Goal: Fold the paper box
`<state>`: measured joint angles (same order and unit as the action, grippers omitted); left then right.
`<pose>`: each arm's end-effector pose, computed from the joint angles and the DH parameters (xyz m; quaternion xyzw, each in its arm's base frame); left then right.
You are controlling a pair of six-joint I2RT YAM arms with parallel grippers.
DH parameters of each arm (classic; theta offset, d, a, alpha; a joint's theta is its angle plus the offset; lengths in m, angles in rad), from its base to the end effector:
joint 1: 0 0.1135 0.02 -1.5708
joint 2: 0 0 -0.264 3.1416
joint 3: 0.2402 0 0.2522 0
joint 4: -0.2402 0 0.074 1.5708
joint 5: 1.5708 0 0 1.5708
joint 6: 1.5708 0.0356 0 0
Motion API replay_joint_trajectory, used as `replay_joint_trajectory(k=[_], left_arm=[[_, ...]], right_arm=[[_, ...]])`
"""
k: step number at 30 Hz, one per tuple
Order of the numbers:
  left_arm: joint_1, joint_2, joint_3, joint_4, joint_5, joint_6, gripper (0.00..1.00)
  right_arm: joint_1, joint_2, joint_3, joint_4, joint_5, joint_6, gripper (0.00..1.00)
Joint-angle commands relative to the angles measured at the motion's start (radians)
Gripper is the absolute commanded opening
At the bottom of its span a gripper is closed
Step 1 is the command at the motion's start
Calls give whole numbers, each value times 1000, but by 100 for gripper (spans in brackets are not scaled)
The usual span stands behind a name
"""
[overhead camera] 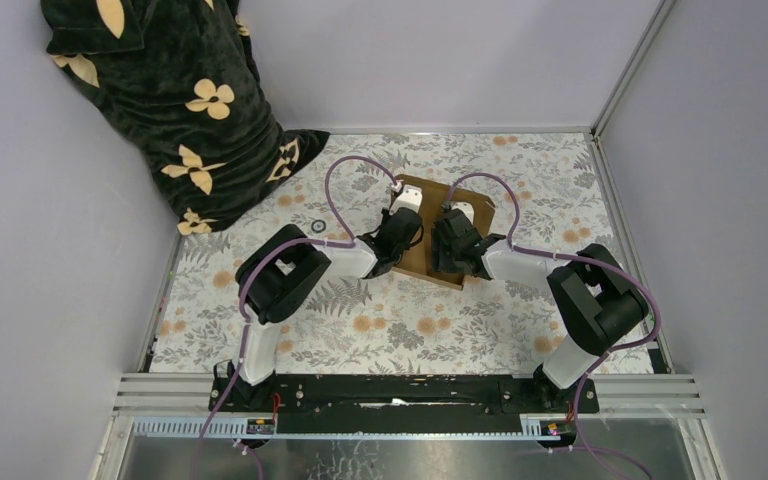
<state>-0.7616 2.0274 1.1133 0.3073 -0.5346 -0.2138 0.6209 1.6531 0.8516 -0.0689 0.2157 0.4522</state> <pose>0.3161 -0.2763 0.1334 0.1133 0.8559 -0.0028 0.5046 0.2690 0.1831 0.1592 -0.0419 0.9336 0.0875 0.3448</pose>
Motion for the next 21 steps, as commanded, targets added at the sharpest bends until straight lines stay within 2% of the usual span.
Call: replay_joint_trajectory(k=[1,11,16,21], left_arm=[[-9,24,2,63,-66,23,16],[-17,30,10,58,-78,38,16],[-18,14,7,55,-76,36,28],[-16,-43,-2,49,-65,34,32]], right_arm=[[7,2,30,0,-12,-14,58],[7,4,14,13,-17,-9,58],[8,-3,9,13,-18,-6,58],[7,-38,19,-7,-12,-7,60]])
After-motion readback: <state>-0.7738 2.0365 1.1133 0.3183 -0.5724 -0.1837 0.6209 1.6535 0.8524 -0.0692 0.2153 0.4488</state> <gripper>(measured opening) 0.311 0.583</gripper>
